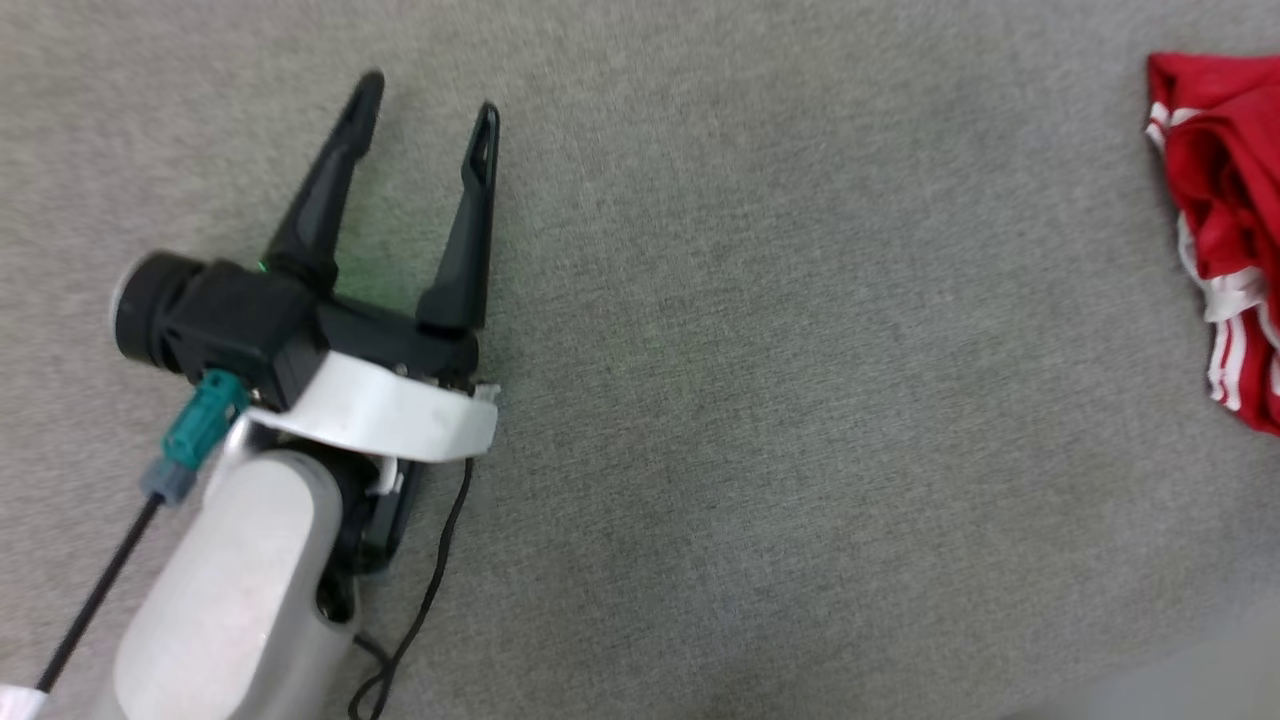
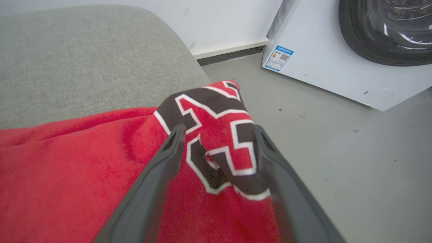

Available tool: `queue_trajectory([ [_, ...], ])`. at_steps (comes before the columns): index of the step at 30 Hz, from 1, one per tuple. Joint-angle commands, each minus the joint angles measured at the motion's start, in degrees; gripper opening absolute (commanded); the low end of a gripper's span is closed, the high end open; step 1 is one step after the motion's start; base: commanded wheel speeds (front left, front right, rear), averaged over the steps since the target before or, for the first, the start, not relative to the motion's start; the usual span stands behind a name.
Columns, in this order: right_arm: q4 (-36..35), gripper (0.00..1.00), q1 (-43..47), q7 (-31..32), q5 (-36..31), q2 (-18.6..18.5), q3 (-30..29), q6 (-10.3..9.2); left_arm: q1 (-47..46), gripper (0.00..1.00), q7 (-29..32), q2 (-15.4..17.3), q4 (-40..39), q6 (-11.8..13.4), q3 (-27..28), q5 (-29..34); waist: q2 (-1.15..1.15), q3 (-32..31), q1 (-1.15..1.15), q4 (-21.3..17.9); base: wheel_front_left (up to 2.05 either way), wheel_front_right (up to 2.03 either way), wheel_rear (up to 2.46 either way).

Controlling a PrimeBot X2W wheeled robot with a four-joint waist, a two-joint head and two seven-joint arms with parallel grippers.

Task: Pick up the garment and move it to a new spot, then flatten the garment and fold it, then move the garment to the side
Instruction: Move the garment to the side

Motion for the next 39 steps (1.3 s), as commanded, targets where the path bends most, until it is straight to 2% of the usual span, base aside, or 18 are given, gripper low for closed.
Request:
queue_trajectory([
  [1,0.2,1.00,-0.4,-0.6,0.2,-0.6,-0.5,-0.04,1.1,1.00,-0.6,-0.3,0.4,0.0,-0.2,-0.3,0.00,-2.8,-0.01,0.8,0.00,0.00,0.00],
  [7,-2.2,1.00,4.0,-3.6,-0.8,-0.7,-1.0,-0.04,7.1,1.00,-3.2,-2.2,4.2,0.8,-0.4,-2.7,0.00,-12.1,-0.01,2.7,0.00,0.00,0.00],
  [13,-10.0,1.00,12.4,-4.0,-2.4,1.1,-0.2,-0.04,14.1,1.00,-4.7,-3.4,6.3,2.4,1.1,-5.1,0.00,-19.9,-0.01,5.1,0.00,0.00,0.00],
  [19,-21.5,1.00,24.4,-2.6,-2.9,6.1,-1.3,-0.04,20.2,1.00,-5.5,-4.3,6.9,4.0,3.5,-7.2,0.00,-25.3,-0.01,7.8,0.00,0.00,0.00],
  [23,-29.5,1.00,32.1,0.5,-3.5,10.9,-1.5,-0.05,23.0,1.00,-5.8,-4.7,7.4,4.6,5.3,-8.1,0.00,-28.0,-0.01,10.0,0.00,0.00,0.00],
  [24,-33.7,1.00,35.8,2.0,-3.9,13.4,-1.2,-0.04,24.2,1.00,-5.9,-4.7,7.6,5.0,6.1,-8.2,0.00,-29.2,-0.01,11.1,0.00,0.00,0.00],
  [30,-44.8,1.00,42.8,6.1,-7.1,19.9,-0.5,-0.04,27.6,1.00,-6.1,-4.3,8.3,5.7,8.6,-8.6,0.00,-32.2,-0.01,13.8,0.00,0.00,0.00],
  [35,-51.3,1.00,46.2,8.1,-9.6,23.1,-0.2,-0.04,30.3,1.00,-6.2,-3.8,9.3,5.7,9.9,-8.8,0.00,-34.9,-0.01,14.9,0.00,0.00,0.00],
  [39,-56.2,1.00,48.9,9.9,-12.5,24.1,-0.7,-0.04,32.1,1.00,-6.2,-3.9,10.1,5.5,10.2,-8.4,0.00,-36.8,-0.01,15.1,0.00,0.00,0.00],
])
